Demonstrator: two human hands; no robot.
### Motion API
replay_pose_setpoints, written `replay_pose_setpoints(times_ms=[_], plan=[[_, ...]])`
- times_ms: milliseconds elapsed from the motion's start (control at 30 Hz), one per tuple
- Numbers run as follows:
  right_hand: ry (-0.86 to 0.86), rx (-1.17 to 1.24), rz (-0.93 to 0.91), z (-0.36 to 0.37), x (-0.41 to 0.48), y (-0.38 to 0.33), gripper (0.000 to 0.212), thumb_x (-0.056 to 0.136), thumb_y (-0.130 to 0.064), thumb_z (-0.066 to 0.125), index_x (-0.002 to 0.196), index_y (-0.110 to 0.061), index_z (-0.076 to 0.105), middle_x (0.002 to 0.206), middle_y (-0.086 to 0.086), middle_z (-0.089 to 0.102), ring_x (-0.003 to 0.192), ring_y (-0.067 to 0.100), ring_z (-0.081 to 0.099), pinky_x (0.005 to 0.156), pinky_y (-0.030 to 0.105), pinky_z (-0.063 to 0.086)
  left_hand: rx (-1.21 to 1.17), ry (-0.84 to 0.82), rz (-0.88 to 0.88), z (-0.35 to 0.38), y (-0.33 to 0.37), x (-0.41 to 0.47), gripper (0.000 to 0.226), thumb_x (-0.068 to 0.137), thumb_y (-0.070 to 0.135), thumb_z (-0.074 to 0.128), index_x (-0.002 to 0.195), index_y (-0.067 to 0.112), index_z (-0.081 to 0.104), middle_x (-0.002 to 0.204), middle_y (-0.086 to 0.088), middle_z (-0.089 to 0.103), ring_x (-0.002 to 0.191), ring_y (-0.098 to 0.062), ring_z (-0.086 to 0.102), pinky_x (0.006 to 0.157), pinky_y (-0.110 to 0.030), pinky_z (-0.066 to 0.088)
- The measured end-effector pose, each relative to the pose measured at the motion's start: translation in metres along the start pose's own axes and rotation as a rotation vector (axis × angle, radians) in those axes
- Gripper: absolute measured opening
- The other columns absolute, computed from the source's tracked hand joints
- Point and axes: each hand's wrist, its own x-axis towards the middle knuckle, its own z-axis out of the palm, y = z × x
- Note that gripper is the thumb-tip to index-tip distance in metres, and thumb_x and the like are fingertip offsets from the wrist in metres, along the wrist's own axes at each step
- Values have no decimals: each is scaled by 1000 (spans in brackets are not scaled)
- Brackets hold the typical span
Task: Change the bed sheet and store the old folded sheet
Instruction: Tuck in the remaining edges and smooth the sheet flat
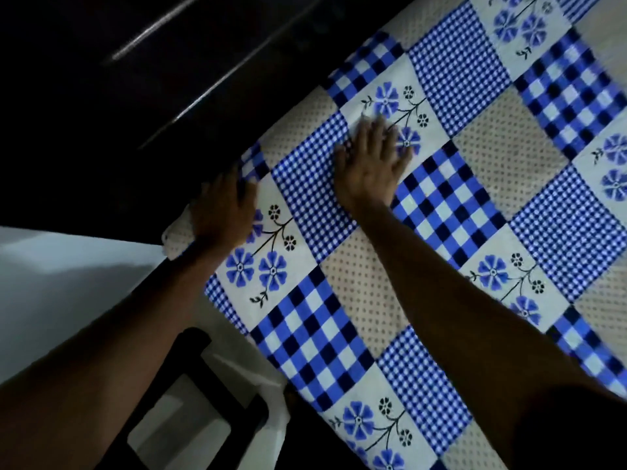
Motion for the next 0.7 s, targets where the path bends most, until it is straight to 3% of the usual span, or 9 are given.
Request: replay_pose_setpoints(times_ms=[167,267,367,433,567,633,700], plan=[[-178,-79,-441,8,2,-78,61,103,-48,24,159,-25,22,168,1,10,155,26,1,119,62,-7,-132,-75,-84,-10,0,14,67,98,56,22,121,7,61,119,-28,63,109,-44,61,93,-49,47],[-219,74,-576,-9,17,-64,59,100,-44,32,157,-27,29,167,-2,16,154,22,12,122,56,2,-35,42,-85,-18,23,20,60,100,53,25,127,11,60,122,-23,64,109,-43,61,91,-49,48],[-42,201,-356,-34,40,5,60,99,-44,37,155,-24,33,166,2,20,153,27,13,123,56,7,-13,166,-27,-23,66,32,59,98,50,34,134,9,56,127,-22,61,114,-43,56,93,-49,45],[68,155,-68,-51,52,73,60,102,-49,34,156,-24,31,166,4,17,154,29,9,122,57,6,-67,182,44,-18,103,44,55,99,46,41,133,6,56,127,-23,59,113,-42,54,92,-48,43],[62,119,549,-72,57,182,73,99,-61,31,159,-23,17,168,9,4,154,31,-1,120,63,3,-93,174,329,2,175,71,47,101,45,43,123,8,62,113,-18,64,105,-40,57,87,-49,45],[52,109,640,-72,63,200,76,98,-64,27,160,-22,12,168,9,1,154,32,-3,118,66,3,-82,161,395,11,208,89,47,101,46,42,126,12,61,118,-14,64,111,-37,55,91,-47,41],[29,60,577,-65,78,189,77,99,-65,18,160,-22,3,168,8,-6,154,32,-8,117,67,-3,-100,171,443,16,242,111,48,103,48,39,129,14,61,123,-11,63,116,-34,53,93,-46,39]])
